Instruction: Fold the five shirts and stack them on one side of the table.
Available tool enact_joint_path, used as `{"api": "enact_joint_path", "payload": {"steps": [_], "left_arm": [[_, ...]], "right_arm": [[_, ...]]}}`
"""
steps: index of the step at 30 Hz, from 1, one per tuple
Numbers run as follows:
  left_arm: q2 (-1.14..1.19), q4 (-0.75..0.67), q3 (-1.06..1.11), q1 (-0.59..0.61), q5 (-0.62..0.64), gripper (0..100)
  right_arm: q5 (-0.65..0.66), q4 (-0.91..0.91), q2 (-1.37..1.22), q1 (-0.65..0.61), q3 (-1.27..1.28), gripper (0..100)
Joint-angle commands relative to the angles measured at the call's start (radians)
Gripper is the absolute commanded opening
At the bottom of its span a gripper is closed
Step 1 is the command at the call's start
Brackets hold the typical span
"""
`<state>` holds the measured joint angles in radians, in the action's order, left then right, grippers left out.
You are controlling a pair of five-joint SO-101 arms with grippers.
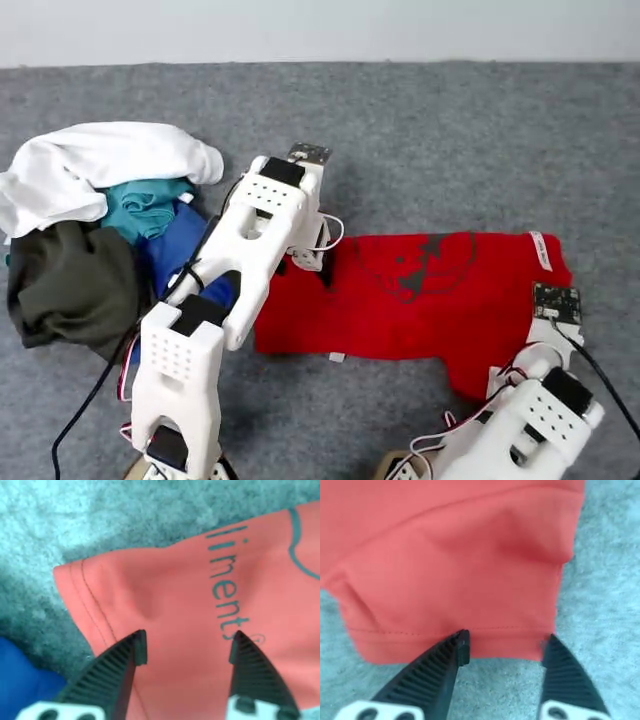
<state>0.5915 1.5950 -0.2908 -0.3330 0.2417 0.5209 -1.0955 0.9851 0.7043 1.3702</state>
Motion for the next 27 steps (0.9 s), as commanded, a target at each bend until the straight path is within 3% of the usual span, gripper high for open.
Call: {"api": "enact_joint_path", "payload": {"steps": [1,8,13,20,22,27], "left_arm": [[-0.044,0.002,0.010,0.000,-0.012,27],[-0.044,0.000,0.038,0.000,-0.012,27],[-0.044,-0.002,0.038,-0.002,-0.012,27],[-0.044,0.000,0.038,-0.002,-0.012,27],[-0.044,0.000,0.038,-0.002,-0.012,27],[-0.044,0.000,0.038,-0.003,-0.012,27]], "right_arm": [[0.012,0.064,0.010,0.045,0.034,20.2],[0.005,-0.001,0.012,0.174,-0.078,20.2],[0.003,-0.223,0.008,0.179,-0.253,20.2],[0.014,-0.236,-0.044,0.179,-0.255,20.2],[0.077,-0.237,-0.091,0.177,-0.255,20.2],[0.445,-0.239,-0.219,0.185,-0.292,20.2]]}}
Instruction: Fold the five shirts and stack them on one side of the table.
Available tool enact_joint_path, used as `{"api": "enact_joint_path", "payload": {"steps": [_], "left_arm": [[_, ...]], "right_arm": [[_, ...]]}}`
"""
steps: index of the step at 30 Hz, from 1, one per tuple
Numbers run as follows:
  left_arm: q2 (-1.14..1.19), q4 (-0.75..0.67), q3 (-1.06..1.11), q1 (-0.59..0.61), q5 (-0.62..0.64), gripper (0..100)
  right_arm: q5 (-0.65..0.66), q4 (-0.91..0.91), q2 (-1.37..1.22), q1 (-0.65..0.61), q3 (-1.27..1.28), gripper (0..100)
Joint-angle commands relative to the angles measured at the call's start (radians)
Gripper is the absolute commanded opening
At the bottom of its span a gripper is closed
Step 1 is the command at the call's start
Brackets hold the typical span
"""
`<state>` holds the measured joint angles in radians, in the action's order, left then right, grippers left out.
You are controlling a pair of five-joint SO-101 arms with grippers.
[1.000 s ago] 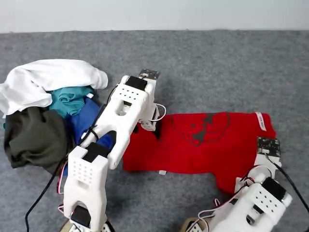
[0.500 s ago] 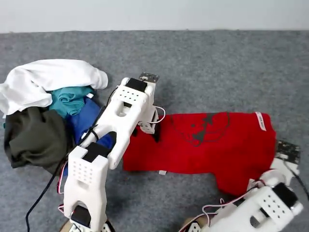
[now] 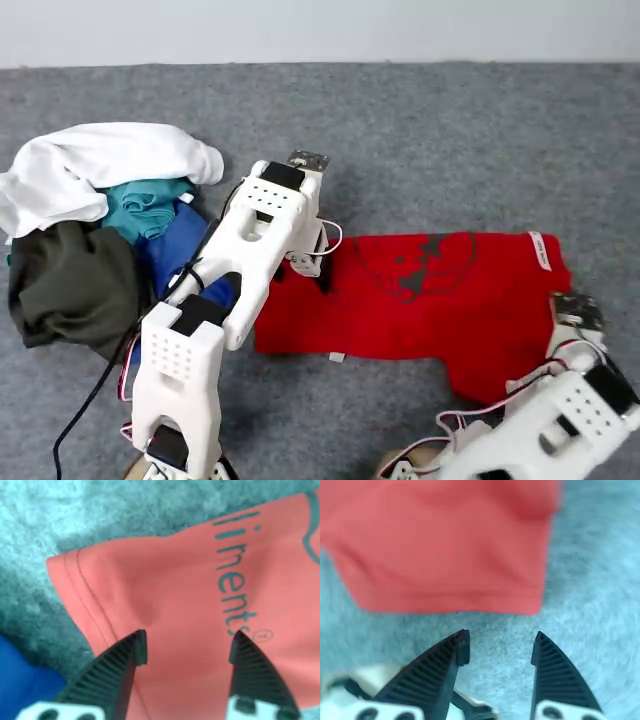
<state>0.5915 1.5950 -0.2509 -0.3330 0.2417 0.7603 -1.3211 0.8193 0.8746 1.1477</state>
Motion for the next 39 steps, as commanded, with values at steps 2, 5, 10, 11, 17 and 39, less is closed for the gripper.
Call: {"api": "enact_joint_path", "payload": {"steps": [2,5,10,11,17,39], "left_arm": [[-0.044,0.000,-0.002,-0.003,-0.012,27],[-0.044,0.002,-0.002,-0.002,-0.012,27],[-0.044,0.002,-0.002,-0.002,-0.012,27],[-0.044,0.002,-0.002,-0.002,-0.012,27],[-0.044,0.002,-0.002,0.000,-0.012,27],[-0.044,-0.003,0.058,-0.008,-0.121,27]], "right_arm": [[0.293,-0.028,-0.088,0.015,-0.120,20.2],[0.417,-0.024,-0.142,0.010,-0.192,20.2],[0.799,-0.024,-0.193,0.013,-0.207,20.0],[0.853,-0.024,-0.197,0.013,-0.207,20.0],[1.053,-0.022,-0.206,0.015,-0.207,19.9],[1.241,0.179,-0.206,0.013,-0.003,19.9]]}}
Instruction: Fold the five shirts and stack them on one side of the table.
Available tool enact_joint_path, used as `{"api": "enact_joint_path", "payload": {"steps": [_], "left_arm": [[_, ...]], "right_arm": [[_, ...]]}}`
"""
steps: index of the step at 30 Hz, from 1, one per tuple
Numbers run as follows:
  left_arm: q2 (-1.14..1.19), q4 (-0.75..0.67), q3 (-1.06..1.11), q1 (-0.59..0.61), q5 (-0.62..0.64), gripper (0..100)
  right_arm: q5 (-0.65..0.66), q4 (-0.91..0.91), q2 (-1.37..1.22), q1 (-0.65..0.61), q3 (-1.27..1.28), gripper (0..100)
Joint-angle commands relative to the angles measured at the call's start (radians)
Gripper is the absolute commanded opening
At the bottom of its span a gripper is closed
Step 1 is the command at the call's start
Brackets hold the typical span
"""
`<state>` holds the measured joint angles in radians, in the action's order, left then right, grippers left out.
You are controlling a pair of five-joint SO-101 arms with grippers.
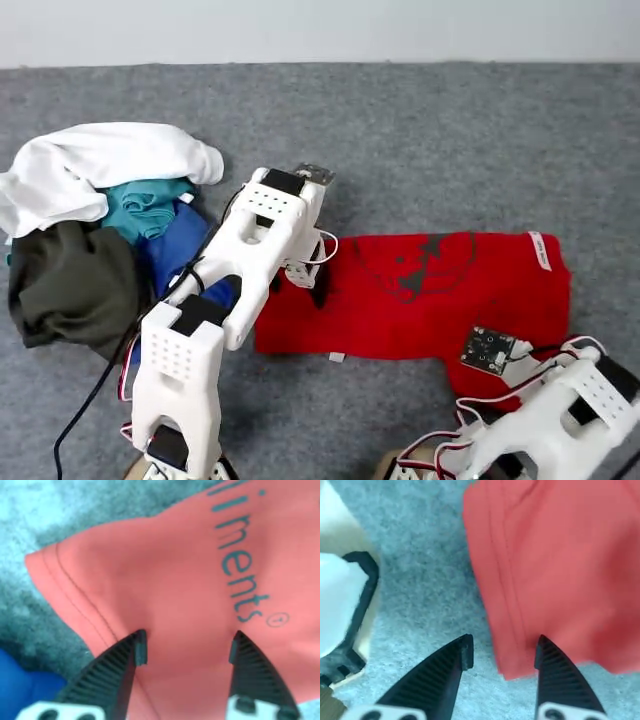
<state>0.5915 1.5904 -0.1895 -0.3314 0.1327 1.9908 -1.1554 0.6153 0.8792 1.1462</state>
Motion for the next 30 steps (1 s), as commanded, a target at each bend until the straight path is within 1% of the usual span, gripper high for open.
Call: {"api": "enact_joint_path", "payload": {"steps": [1,4,10,13,15,16,19,21,22,24,26,30], "left_arm": [[-0.044,0.002,-0.004,-0.009,-0.012,27],[-0.044,0.005,-0.004,-0.009,-0.012,27],[-0.044,0.005,-0.004,-0.009,-0.014,27],[-0.044,0.005,-0.004,-0.009,-0.014,27],[-0.044,0.005,-0.004,-0.009,-0.014,27],[-0.044,0.005,-0.004,-0.009,-0.014,27],[-0.044,0.005,-0.004,-0.009,-0.014,27],[-0.044,0.005,-0.004,-0.009,-0.014,27],[-0.044,0.005,-0.004,-0.009,-0.014,27],[-0.044,0.005,-0.004,-0.009,-0.014,27],[-0.044,0.006,-0.004,-0.009,-0.014,27],[-0.044,0.006,-0.004,-0.009,-0.014,27]], "right_arm": [[0.011,0.013,-0.002,0.008,-0.002,19.8],[0.012,0.027,-0.002,0.005,0.012,19.8],[0.012,0.245,-0.002,0.007,0.161,19.7],[0.012,0.298,-0.002,0.005,0.198,19.7],[0.012,0.302,-0.002,0.005,0.199,18.0],[0.012,0.302,0.001,0.005,0.198,15.0],[0.009,0.302,0.007,0.005,0.198,0.1],[0.009,0.302,0.008,0.008,0.198,3.9],[0.009,0.302,0.008,0.008,0.198,4.0],[0.009,0.300,0.008,0.008,0.195,1.0],[0.008,0.285,0.008,0.010,0.178,1.4],[0.008,0.128,0.008,0.007,0.080,1.0]]}}
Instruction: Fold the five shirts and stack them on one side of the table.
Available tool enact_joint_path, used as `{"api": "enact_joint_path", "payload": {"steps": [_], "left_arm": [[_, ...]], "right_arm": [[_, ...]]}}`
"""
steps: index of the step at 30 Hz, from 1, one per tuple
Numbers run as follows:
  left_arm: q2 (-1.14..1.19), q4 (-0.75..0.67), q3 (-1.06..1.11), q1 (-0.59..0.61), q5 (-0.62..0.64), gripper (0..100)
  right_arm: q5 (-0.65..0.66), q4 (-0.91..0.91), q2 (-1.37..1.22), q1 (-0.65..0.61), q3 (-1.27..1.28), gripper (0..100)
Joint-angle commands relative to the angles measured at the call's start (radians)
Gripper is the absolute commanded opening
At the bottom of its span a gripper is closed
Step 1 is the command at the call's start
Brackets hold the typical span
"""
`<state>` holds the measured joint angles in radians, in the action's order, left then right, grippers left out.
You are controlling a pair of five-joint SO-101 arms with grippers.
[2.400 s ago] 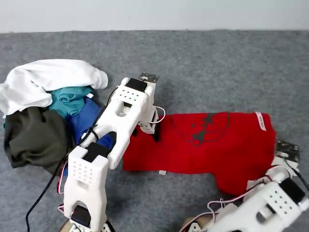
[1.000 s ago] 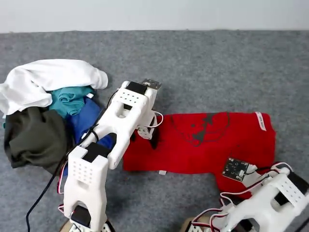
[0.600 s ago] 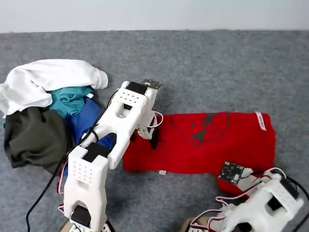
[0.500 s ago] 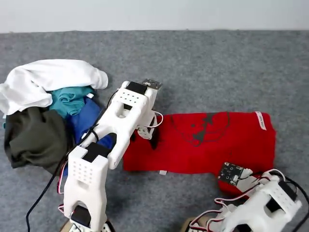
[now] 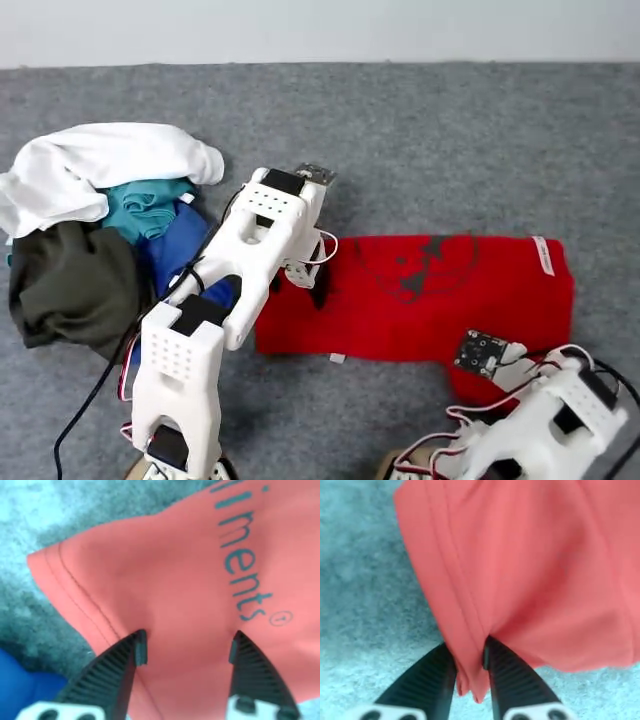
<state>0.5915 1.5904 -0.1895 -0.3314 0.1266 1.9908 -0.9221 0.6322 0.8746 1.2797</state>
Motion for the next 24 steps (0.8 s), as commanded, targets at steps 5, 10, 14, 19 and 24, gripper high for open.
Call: {"api": "enact_joint_path", "payload": {"steps": [5,10,14,19,24], "left_arm": [[-0.044,0.006,-0.004,-0.009,-0.008,27],[-0.044,0.006,-0.004,-0.009,-0.008,27],[-0.044,0.006,-0.004,-0.009,-0.008,27],[-0.044,0.006,-0.004,-0.009,-0.008,27],[-0.044,0.006,-0.004,-0.011,-0.008,27]], "right_arm": [[0.011,-0.199,-0.018,-0.007,-0.163,1.0],[0.006,-0.203,-0.016,-0.102,-0.175,1.0],[0.006,-0.203,-0.018,-0.168,-0.199,1.0],[0.006,-0.193,-0.019,-0.217,-0.270,1.0],[0.006,-0.193,-0.019,-0.292,-0.315,1.0]]}}
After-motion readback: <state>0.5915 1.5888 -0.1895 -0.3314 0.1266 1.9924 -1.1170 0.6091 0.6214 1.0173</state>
